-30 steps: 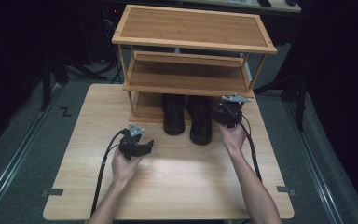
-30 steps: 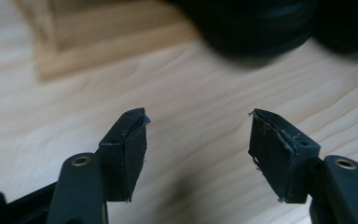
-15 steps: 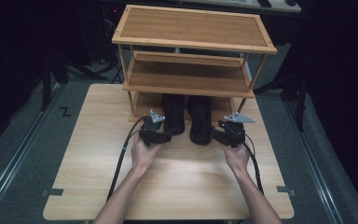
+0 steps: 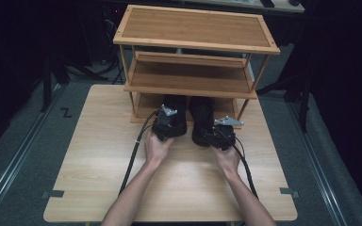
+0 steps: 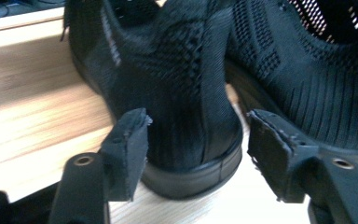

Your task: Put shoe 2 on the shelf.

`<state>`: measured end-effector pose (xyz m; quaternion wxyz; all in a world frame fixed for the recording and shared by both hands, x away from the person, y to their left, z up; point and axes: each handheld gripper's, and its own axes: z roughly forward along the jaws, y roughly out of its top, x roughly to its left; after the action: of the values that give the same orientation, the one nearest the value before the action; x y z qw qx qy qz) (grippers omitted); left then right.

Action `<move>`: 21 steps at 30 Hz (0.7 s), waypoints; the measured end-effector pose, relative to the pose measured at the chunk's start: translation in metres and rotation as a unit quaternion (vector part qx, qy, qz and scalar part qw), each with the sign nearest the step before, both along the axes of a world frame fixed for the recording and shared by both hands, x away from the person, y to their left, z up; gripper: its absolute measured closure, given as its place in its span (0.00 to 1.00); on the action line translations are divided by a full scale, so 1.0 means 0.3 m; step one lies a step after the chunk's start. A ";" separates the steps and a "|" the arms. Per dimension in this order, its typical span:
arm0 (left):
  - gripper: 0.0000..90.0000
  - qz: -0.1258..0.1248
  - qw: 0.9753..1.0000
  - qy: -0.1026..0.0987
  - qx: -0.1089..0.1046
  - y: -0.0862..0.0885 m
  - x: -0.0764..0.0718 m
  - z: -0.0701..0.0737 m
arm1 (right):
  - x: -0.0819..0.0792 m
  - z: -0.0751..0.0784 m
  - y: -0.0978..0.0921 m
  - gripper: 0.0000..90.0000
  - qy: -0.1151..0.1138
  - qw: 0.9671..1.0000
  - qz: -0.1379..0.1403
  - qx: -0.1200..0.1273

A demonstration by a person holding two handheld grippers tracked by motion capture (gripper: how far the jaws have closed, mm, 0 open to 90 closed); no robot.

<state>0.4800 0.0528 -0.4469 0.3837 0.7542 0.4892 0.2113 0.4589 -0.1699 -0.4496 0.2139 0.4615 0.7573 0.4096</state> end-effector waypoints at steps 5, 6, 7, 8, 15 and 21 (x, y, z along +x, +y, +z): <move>0.52 0.004 1.000 0.001 0.005 -0.005 0.015 0.011 | 0.016 0.001 0.000 0.64 0.006 1.000 -0.001 0.007; 0.54 0.002 1.000 0.003 0.001 -0.002 0.017 0.014 | 0.020 0.003 0.003 0.67 0.008 1.000 -0.002 0.005; 0.57 0.001 1.000 0.003 -0.002 0.000 0.018 0.016 | 0.024 0.006 0.007 0.70 0.007 1.000 -0.001 0.002; 0.59 -0.002 1.000 0.004 -0.004 0.002 0.020 0.019 | 0.026 0.011 0.011 0.73 0.007 1.000 -0.004 -0.001; 0.77 -0.015 1.000 0.008 -0.020 0.011 0.026 0.026 | 0.051 0.021 0.014 0.85 0.016 1.000 -0.013 -0.007; 0.82 -0.018 0.999 0.017 -0.037 0.027 0.036 0.024 | 0.069 0.033 0.014 0.88 0.020 1.000 -0.017 -0.008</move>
<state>0.4909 0.0608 -0.4397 0.4065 0.7520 0.4892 0.1734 0.4797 -0.1658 -0.4398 0.2092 0.4803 0.7570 0.3905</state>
